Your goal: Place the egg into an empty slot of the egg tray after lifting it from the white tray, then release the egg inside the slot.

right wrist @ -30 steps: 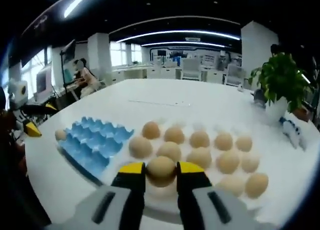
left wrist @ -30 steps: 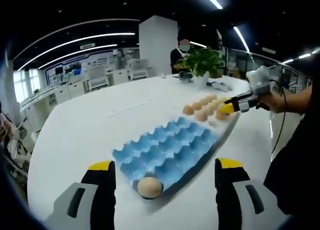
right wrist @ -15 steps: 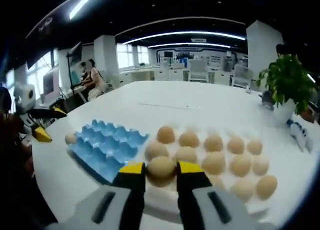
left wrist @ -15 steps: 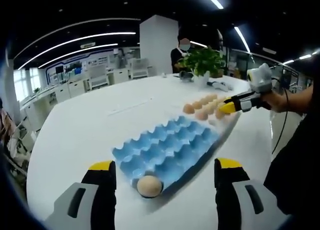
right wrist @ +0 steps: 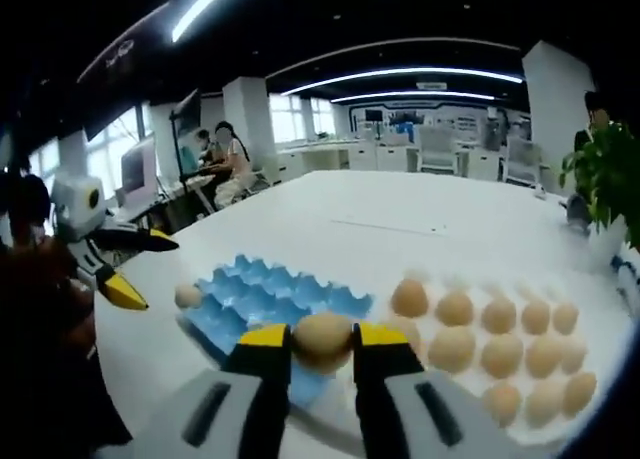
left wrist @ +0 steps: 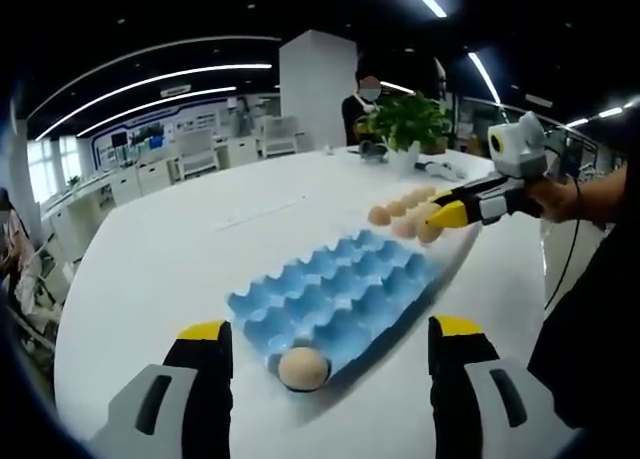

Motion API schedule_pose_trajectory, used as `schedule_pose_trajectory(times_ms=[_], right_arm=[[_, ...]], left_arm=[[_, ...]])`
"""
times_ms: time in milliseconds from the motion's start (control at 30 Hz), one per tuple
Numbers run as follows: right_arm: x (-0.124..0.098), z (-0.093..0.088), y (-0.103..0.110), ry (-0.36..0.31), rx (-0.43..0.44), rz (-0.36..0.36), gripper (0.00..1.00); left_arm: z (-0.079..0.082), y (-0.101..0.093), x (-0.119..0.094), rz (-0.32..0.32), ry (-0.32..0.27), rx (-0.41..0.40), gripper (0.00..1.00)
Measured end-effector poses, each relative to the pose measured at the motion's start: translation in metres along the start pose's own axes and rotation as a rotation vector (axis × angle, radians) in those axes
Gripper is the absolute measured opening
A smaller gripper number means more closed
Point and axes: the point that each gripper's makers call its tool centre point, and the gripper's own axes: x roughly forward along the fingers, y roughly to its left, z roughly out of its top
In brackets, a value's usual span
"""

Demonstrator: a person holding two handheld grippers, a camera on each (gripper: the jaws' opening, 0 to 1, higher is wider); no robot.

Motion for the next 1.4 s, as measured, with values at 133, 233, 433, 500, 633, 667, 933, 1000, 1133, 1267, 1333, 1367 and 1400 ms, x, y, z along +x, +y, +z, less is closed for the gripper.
schedule_pose_trajectory(times_ms=[133,233,433,500,633,667,933,1000,1133,1267,1333,1367,1400], right_arm=[[0.010,0.003,0.016,-0.003,0.000,0.044,0.23],[0.017,0.005,0.029,-0.002,-0.008,0.081,0.23],[0.033,0.008,0.056,0.005,-0.031,0.157,0.23],[0.039,0.008,0.068,0.015,-0.039,0.193,0.23],[0.051,0.009,0.093,0.018,-0.075,0.262,0.23],[0.054,0.009,0.096,0.020,-0.074,0.269,0.23],[0.080,0.003,0.125,0.047,-0.095,0.348,0.23],[0.083,-0.001,0.130,0.058,-0.117,0.364,0.23],[0.090,-0.007,0.137,0.080,-0.139,0.389,0.23],[0.094,-0.015,0.141,0.104,-0.160,0.402,0.23],[0.095,-0.016,0.141,0.108,-0.165,0.406,0.24],[0.096,-0.017,0.141,0.110,-0.166,0.406,0.24],[0.097,-0.018,0.140,0.116,-0.165,0.406,0.24]], left_arm=[[-0.001,0.000,0.000,-0.003,0.002,0.001,0.80],[-0.003,-0.001,0.000,-0.006,0.006,0.001,0.80],[-0.005,-0.002,0.001,-0.012,0.014,0.019,0.79],[-0.006,-0.003,0.001,-0.017,0.015,0.019,0.78],[-0.006,-0.002,0.001,-0.015,0.016,0.021,0.78],[-0.006,-0.002,0.000,-0.015,0.016,0.021,0.78],[-0.007,0.000,-0.001,-0.013,0.017,0.022,0.77],[-0.007,0.001,-0.002,-0.010,0.016,0.020,0.77],[-0.007,0.003,-0.002,-0.007,0.015,0.014,0.76],[-0.007,0.003,-0.002,-0.008,0.014,0.014,0.76],[-0.007,0.004,-0.002,-0.008,0.014,0.013,0.76],[-0.007,0.004,-0.002,-0.007,0.015,0.013,0.76],[-0.007,0.004,-0.002,-0.007,0.015,0.011,0.76]])
